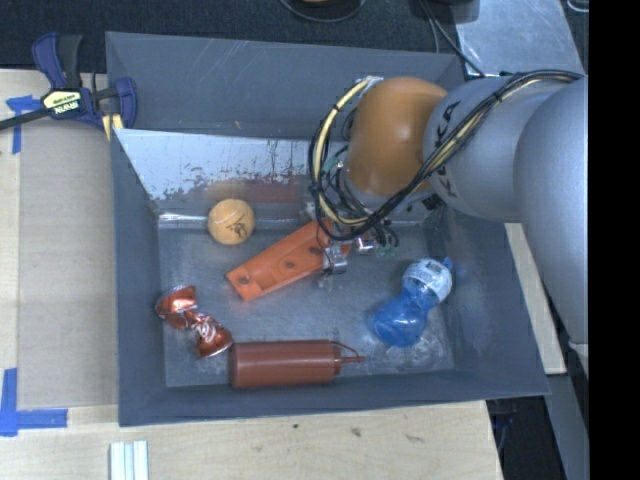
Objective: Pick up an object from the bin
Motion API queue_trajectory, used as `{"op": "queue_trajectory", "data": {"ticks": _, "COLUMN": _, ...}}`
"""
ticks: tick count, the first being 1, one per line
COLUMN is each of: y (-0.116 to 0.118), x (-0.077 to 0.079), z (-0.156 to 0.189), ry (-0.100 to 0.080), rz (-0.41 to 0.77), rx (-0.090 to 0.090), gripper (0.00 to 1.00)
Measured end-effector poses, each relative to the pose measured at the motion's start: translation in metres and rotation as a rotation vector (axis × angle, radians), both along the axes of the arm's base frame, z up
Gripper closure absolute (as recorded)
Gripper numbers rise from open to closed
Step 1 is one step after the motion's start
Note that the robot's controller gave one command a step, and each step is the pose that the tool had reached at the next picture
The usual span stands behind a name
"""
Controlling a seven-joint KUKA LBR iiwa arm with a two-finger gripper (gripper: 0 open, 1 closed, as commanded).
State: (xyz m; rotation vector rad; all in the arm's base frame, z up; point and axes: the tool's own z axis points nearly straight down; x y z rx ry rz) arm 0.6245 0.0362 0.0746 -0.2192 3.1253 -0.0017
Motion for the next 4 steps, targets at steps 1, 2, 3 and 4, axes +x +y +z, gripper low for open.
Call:
{"op": "queue_trajectory", "data": {"ticks": 1, "y": 0.01, "x": -0.043, "z": -0.005, "ry": -0.002, "rz": -0.099, "rx": 0.002, "gripper": 1.0}}
{"op": "queue_trajectory", "data": {"ticks": 2, "y": 0.01, "x": -0.043, "z": -0.005, "ry": -0.002, "rz": -0.098, "rx": 0.002, "gripper": 1.0}}
{"op": "queue_trajectory", "data": {"ticks": 3, "y": 0.004, "x": -0.056, "z": 0.115, "ry": -0.005, "rz": -0.053, "rx": 0.001, "gripper": 1.0}}
{"op": "queue_trajectory", "data": {"ticks": 4, "y": 0.004, "x": -0.056, "z": 0.115, "ry": -0.005, "rz": -0.052, "rx": 0.001, "gripper": 1.0}}
